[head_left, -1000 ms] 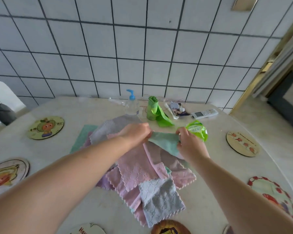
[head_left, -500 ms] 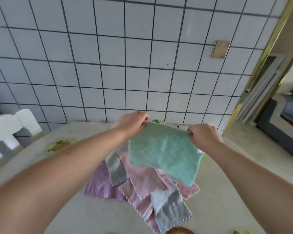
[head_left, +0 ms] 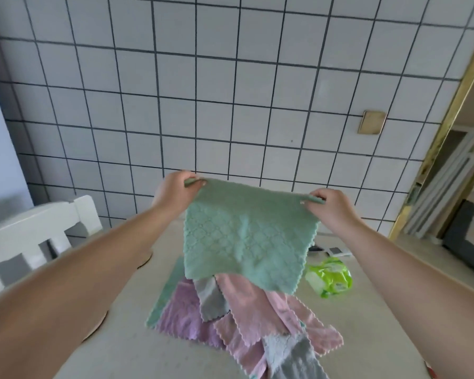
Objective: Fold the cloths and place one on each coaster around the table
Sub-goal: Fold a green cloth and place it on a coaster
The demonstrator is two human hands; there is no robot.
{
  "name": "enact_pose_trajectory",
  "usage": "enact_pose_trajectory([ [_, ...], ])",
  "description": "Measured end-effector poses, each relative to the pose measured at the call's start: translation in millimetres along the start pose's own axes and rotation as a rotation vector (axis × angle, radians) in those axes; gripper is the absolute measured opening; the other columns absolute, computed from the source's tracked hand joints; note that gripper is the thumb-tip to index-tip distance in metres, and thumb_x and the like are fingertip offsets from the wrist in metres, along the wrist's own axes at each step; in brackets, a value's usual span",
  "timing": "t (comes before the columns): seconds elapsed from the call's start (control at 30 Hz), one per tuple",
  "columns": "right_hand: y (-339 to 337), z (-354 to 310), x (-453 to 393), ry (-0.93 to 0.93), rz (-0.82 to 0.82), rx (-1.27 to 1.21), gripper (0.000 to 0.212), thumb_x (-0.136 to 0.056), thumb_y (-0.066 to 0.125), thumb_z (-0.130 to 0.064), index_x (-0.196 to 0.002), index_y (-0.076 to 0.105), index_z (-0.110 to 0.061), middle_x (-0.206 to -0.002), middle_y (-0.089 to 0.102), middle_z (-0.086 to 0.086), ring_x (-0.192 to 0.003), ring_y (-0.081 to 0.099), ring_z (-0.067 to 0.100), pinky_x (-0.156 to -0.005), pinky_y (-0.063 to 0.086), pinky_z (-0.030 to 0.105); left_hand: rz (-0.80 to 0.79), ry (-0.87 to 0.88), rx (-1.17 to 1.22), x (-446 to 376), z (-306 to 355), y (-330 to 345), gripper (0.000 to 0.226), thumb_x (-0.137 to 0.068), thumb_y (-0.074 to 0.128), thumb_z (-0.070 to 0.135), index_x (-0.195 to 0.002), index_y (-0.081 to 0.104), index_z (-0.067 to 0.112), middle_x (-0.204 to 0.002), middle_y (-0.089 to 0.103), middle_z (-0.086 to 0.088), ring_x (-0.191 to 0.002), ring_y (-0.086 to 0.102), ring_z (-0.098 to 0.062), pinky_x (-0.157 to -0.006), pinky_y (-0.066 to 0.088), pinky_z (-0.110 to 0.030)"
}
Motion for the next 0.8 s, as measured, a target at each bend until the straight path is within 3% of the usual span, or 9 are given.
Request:
enact_pose_trajectory([
  [0.1, 16.4, 1.5, -2.9, 0.064, 0.023, -0.274, 0.013, -0.081, 0.068, -0.028, -0.072, 0.063, -0.020, -0.065, 0.059, 0.000, -0.061, 0.052, 0.017, -0.065, 0.040, 0.030, 0.068, -0.186, 0.275, 14.7, -23.9, -10.0, 0.018, -0.086, 0.061, 0.037, -0.087, 0.064, 0.019, -0.080, 0.062, -0.003, -0.069, 0.053, -0.014, -0.061, 0.039, -0.025],
  [0.2, 47.9, 8.8, 1.2, 0.110, 0.003, -0.520, 0.019, -0.084, 0.064, -0.028, -0.071, 0.061, -0.015, -0.066, 0.059, 0.000, -0.061, 0.055, 0.017, -0.063, 0.042, 0.030, 0.070, -0.290, 0.425, 29.9, -58.8, -4.5, 0.023, -0.086, 0.059, 0.045, -0.085, 0.063, 0.023, -0.093, 0.067, -0.006, -0.085, 0.062, -0.022, -0.077, 0.050, -0.034],
  [0.27, 71.9, 19.3, 8.5, 0.129, -0.013, -0.608, 0.022, -0.084, 0.063, -0.033, -0.072, 0.062, -0.015, -0.067, 0.058, 0.004, -0.061, 0.054, 0.018, -0.060, 0.040, 0.030, 0.071, -0.335, 0.451, 43.1, -83.8, -0.6, 0.049, -0.078, 0.059, 0.061, -0.089, 0.063, 0.013, -0.092, 0.066, -0.005, -0.085, 0.062, -0.023, -0.084, 0.046, -0.037],
  [0.33, 92.4, 29.7, 19.4, 0.144, -0.027, -0.654, 0.027, -0.074, 0.063, -0.046, -0.072, 0.066, -0.020, -0.074, 0.062, 0.007, -0.070, 0.058, 0.025, -0.066, 0.043, 0.037, 0.087, -0.339, 0.469, 57.1, -105.7, 2.9, 0.067, -0.064, 0.060, 0.074, -0.086, 0.060, 0.011, -0.089, 0.058, -0.001, -0.081, 0.055, -0.020, -0.082, 0.040, -0.037],
  [0.4, 106.7, 37.2, 31.2, 0.132, -0.040, -0.681, 0.027, -0.069, 0.060, -0.050, -0.070, 0.067, -0.025, -0.077, 0.062, 0.008, -0.074, 0.057, 0.027, -0.067, 0.041, 0.040, 0.105, -0.321, 0.497, 72.3, -117.0, 4.7, 0.051, -0.072, 0.060, 0.065, -0.086, 0.063, 0.016, -0.092, 0.063, -0.004, -0.086, 0.059, -0.021, -0.087, 0.043, -0.038],
  [0.5, 118.5, 40.2, 49.1, 0.071, -0.054, -0.745, 0.021, -0.083, 0.058, -0.039, -0.071, 0.069, -0.026, -0.082, 0.068, 0.006, -0.086, 0.065, 0.032, -0.079, 0.049, 0.046, 0.141, -0.277, 0.531, 96.1, -122.6, 1.2, 0.030, -0.085, 0.058, 0.046, -0.094, 0.067, 0.018, -0.103, 0.069, -0.008, -0.099, 0.064, -0.027, -0.095, 0.047, -0.047],
  [0.67, 128.7, 43.3, 103.1, 0.034, -0.061, -0.769, 0.021, -0.081, 0.057, -0.038, -0.071, 0.070, -0.025, -0.090, 0.068, 0.008, -0.102, 0.061, 0.039, -0.093, 0.043, 0.058, 0.189, -0.231, 0.545, 151.0, -126.2, -9.1, 0.030, -0.089, 0.057, 0.039, -0.096, 0.065, 0.011, -0.106, 0.067, -0.013, -0.100, 0.064, -0.026, -0.094, 0.050, -0.045],
  [0.8, 134.9, 51.2, 166.7, 0.072, -0.067, -0.807, 0.021, -0.089, 0.057, -0.029, -0.073, 0.068, -0.021, -0.086, 0.065, 0.005, -0.092, 0.063, 0.031, -0.092, 0.046, 0.050, 0.161, -0.216, 0.539, 211.1, -131.0, -21.7, 0.039, -0.074, 0.063, 0.053, -0.086, 0.068, 0.016, -0.103, 0.067, -0.017, -0.099, 0.064, -0.033, -0.092, 0.048, -0.055],
])
Point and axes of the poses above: each hand's wrist, its own x-axis away from the middle knuckle, its own y-axis out of the palm, z = x × y, the point moved 6 cm from there along -x, towards the middle knuckle
